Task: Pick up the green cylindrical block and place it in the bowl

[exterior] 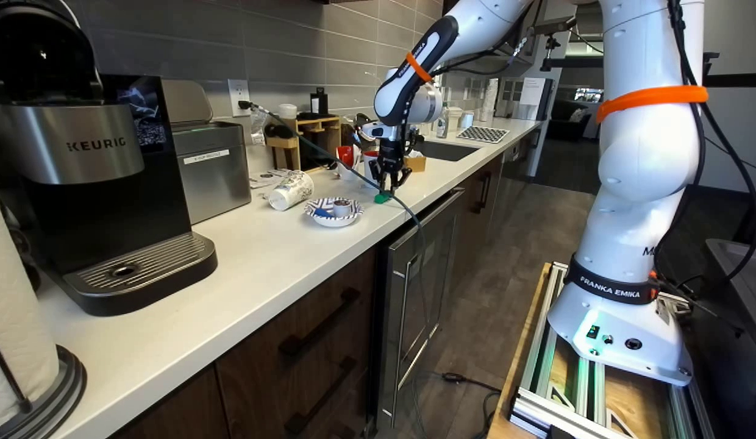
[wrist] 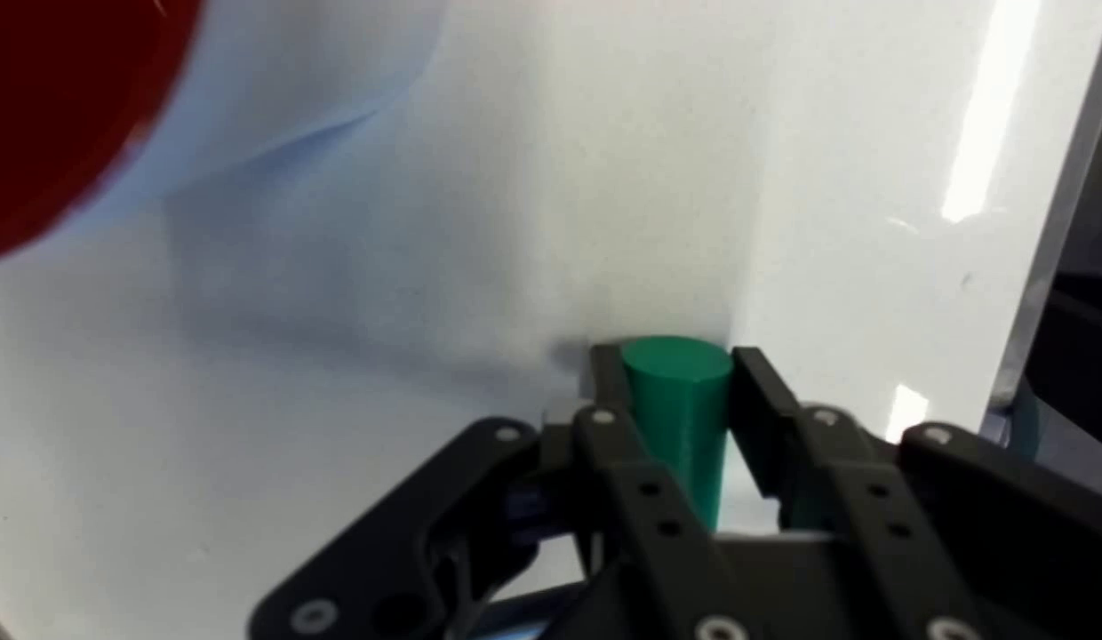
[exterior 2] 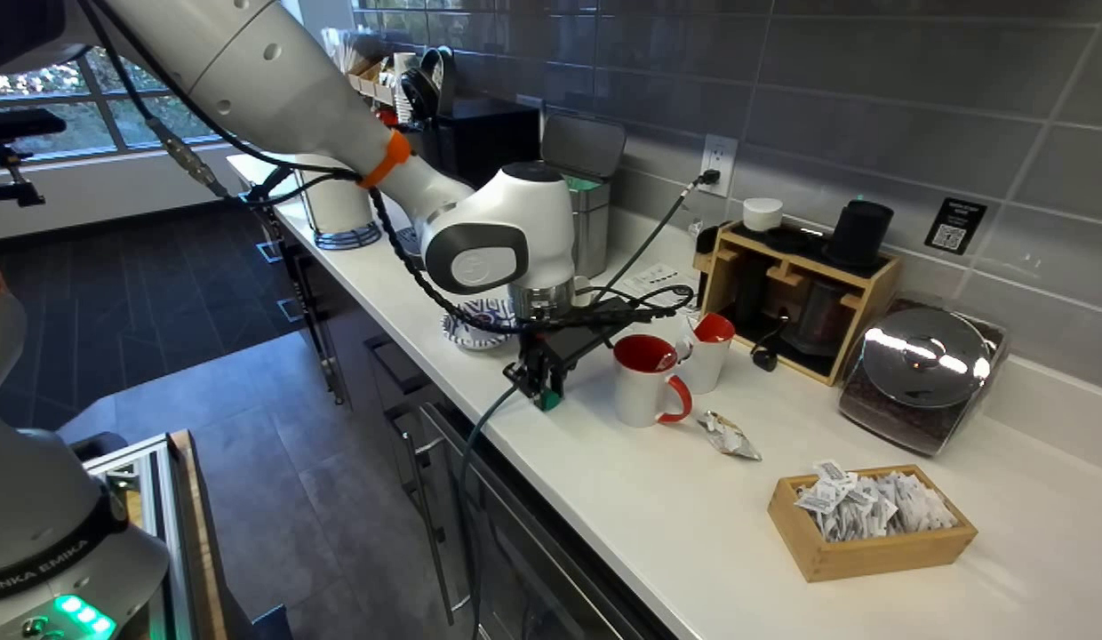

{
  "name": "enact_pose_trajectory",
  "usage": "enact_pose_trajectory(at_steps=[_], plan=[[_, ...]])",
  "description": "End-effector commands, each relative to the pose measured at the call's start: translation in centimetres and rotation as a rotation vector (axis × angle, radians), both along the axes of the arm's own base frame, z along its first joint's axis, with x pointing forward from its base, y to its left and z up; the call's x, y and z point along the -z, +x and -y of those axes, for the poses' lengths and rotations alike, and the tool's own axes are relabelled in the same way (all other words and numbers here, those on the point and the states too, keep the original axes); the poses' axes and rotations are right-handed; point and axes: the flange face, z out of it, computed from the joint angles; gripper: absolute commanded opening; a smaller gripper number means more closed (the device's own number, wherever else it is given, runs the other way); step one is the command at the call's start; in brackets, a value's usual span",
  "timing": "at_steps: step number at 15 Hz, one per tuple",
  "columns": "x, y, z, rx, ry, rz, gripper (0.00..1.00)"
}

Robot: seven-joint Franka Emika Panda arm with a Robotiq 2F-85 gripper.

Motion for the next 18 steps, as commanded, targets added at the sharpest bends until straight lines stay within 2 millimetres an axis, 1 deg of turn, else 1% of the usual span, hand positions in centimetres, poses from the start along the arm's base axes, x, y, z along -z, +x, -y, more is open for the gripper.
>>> enact_pose_trajectory(at_steps=[1, 3, 5, 6, 8, 10, 11, 12, 13, 14, 16, 18], plan=[[0.5, 0.4, 0.2, 0.019, -0.003, 0.01, 0.08], [-0.8, 0.0, 0.1, 0.023, -0.014, 0.018, 0.08], [-2.8, -0.6, 0.3, 0.033, -0.079, 0.039, 0.08], [-3.7, -0.9, 0.7, 0.036, -0.14, 0.05, 0.08], [-4.9, -1.5, 2.2, 0.052, -0.257, 0.042, 0.08], [-6.2, -2.6, 3.7, 0.088, -0.356, 0.033, 0.08], [-6.6, -3.2, 3.8, 0.095, -0.367, 0.025, 0.08], [-6.9, -4.2, 2.9, 0.077, -0.329, 0.008, 0.08], [-7.1, -5.2, 1.4, 0.039, -0.263, -0.001, 0.08], [-7.4, -6.3, -0.5, -0.005, -0.202, 0.006, 0.08], [-7.9, -7.9, -4.8, -0.059, -0.121, 0.039, 0.08], [-8.1, -8.7, -9.4, -0.128, -0.049, 0.078, 0.08]])
